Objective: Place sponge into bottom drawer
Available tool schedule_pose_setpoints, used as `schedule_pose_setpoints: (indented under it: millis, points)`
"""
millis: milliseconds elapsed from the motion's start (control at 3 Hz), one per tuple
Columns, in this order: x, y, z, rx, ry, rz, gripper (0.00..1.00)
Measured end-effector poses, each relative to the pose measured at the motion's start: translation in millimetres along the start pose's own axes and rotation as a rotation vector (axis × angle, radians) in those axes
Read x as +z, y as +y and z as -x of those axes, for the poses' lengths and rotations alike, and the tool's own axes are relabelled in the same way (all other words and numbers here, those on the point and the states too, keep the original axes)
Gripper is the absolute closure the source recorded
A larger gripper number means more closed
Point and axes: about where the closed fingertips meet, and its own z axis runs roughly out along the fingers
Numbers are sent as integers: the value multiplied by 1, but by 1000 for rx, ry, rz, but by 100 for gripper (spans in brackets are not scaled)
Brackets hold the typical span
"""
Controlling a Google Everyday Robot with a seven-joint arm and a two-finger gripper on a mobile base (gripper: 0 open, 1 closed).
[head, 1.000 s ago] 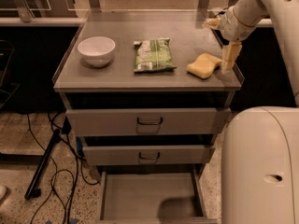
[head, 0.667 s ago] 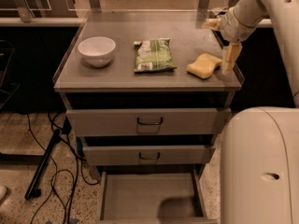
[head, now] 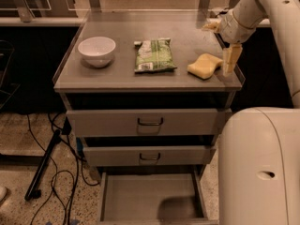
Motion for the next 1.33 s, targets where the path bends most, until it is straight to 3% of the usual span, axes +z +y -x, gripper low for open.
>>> schedule_pose_setpoints:
  millis: [1333]
  points:
    - [18,10,7,-42,-8,70,0]
